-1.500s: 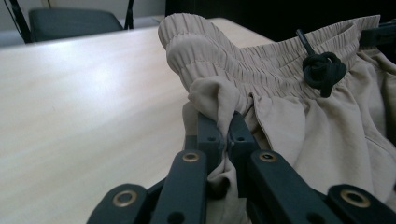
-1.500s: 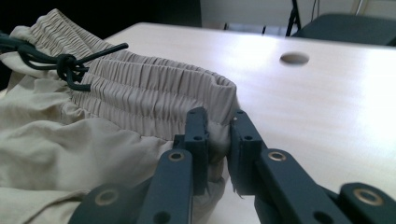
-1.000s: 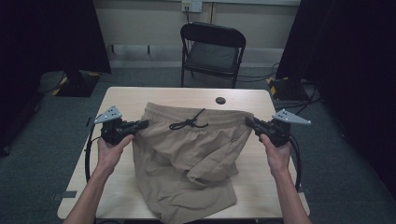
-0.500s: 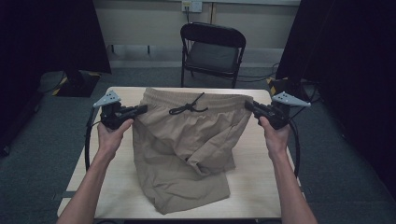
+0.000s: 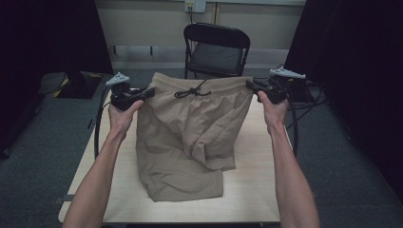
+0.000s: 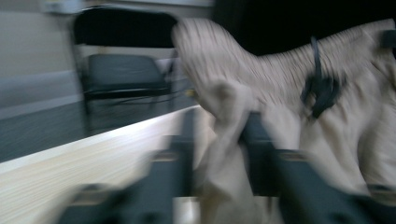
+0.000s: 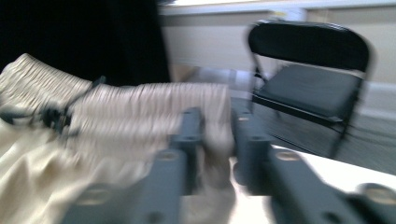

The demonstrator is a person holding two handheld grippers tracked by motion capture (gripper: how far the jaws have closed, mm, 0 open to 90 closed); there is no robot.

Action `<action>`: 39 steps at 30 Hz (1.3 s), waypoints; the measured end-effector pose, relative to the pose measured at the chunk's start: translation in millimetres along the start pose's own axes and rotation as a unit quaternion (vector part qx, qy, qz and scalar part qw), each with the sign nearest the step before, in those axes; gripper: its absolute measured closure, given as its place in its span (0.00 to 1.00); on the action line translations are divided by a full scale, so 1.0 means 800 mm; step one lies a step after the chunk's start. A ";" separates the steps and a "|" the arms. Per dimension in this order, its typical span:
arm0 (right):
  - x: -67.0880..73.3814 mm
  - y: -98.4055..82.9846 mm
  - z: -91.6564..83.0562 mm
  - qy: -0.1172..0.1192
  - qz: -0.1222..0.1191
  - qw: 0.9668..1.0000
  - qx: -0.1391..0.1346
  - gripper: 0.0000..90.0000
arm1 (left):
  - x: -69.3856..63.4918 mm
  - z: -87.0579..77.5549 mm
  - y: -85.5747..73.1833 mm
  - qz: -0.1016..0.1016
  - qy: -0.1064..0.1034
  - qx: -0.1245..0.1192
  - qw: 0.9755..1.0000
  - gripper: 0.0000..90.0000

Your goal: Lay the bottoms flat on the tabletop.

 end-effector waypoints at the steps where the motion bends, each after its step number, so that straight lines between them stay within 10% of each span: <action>1: -0.002 0.000 0.002 -0.001 0.011 1.000 0.001 0.54 | 0.003 0.000 0.001 -0.007 0.002 -0.008 1.000 0.67; 11: 0.011 -0.033 0.001 0.020 -0.018 0.999 0.031 0.45 | -0.011 -0.005 -0.027 0.001 -0.021 0.013 1.000 0.64; 23: 0.041 -0.145 -0.043 0.071 -0.030 0.993 0.089 0.55 | -0.068 -0.030 -0.133 0.013 -0.090 0.068 0.994 0.89; 29: 0.077 -0.212 -0.054 0.114 -0.039 0.984 0.134 0.64 | -0.119 -0.037 -0.187 0.014 -0.133 0.105 0.985 0.80; 34: 0.112 -0.268 -0.065 0.152 -0.048 0.971 0.178 0.69 | -0.162 -0.051 -0.216 0.028 -0.182 0.159 0.970 0.69; 39: 0.124 -0.280 -0.068 0.160 -0.063 0.967 0.187 0.60 | -0.170 -0.067 -0.232 0.058 -0.164 0.197 0.965 0.60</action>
Point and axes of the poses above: each handheld gripper's, and its own axes: z roughly forward along the jaws, y roughly out of its top, x roughly to its left, the point moved 3 cm from there along z, roughly forward along the jaws
